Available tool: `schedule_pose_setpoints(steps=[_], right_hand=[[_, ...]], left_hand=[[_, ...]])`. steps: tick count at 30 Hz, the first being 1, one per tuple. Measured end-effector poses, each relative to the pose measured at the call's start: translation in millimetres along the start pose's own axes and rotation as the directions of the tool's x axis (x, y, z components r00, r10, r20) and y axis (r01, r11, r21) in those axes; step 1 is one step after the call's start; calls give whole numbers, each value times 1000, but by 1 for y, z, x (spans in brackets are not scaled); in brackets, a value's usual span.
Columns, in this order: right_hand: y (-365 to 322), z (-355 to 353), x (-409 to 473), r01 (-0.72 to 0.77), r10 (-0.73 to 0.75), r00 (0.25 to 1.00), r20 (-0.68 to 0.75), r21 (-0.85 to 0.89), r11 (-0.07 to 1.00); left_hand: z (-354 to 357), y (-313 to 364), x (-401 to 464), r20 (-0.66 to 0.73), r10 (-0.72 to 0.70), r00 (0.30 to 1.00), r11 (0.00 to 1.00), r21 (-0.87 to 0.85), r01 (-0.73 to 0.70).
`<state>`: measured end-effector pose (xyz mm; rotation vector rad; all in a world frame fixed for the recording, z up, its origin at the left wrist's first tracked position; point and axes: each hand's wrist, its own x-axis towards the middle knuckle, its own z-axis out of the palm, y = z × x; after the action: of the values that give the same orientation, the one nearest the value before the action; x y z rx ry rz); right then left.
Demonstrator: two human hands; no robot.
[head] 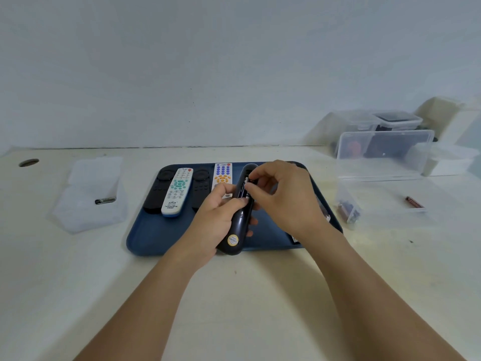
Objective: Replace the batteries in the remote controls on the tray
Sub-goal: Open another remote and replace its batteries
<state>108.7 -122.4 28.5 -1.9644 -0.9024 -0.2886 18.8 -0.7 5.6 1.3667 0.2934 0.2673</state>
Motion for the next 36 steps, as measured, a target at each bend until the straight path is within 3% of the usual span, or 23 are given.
schedule_pose_setpoints(steps=[10, 21, 23, 24, 25, 27, 28, 29, 30, 31, 32, 34, 35, 36], right_hand=[[4, 18, 0, -69, 73, 997, -39, 96, 993], [-8, 20, -7, -89, 104, 991, -83, 170, 981], [-14, 18, -8, -106, 135, 986, -94, 261, 959], [-15, 16, -7, -166, 212, 974, -81, 388, 907], [-15, 12, -5, -250, 324, 946, -33, 562, 788], [-12, 3, 1, -387, 497, 847, 189, 860, 333], [-6, -2, 5, -403, 519, 800, 302, 911, 91], [0, -7, 7, -401, 533, 755, 381, 912, -85], [5, -12, 9, -408, 549, 718, 427, 898, -166], [8, -16, 12, -434, 578, 696, 426, 891, -135], [9, -20, 12, -460, 603, 709, 365, 888, 4], [11, -26, 13, -419, 517, 851, 96, 718, 556], [13, -30, 12, -307, 365, 931, -26, 487, 818], [13, -34, 12, -176, 198, 978, -61, 257, 950]], left_hand=[[4, -7, -3, -29, 180, 983, 947, 276, -165], [10, -5, -6, -47, 154, 987, 953, 270, -136], [10, -4, -6, -56, 139, 989, 959, 258, -121], [10, -4, -5, -64, 126, 990, 966, 234, -108], [10, -4, -5, -72, 104, 992, 976, 200, -88], [8, -1, -4, -92, 38, 995, 994, 109, -28], [7, 1, -3, -97, -3, 995, 999, 51, 8], [5, 3, -3, -94, -42, 995, 999, -6, 42], [4, 5, -3, -76, -72, 994, 996, -55, 68], [2, 7, -3, -50, -88, 995, 993, -82, 84], [0, 9, -3, -12, -92, 996, 992, -88, 91], [-6, 11, -5, 67, -95, 993, 992, -75, 100], [-9, 13, -5, 103, -102, 989, 992, -68, 110], [-12, 15, -6, 135, -110, 985, 991, -59, 119]])
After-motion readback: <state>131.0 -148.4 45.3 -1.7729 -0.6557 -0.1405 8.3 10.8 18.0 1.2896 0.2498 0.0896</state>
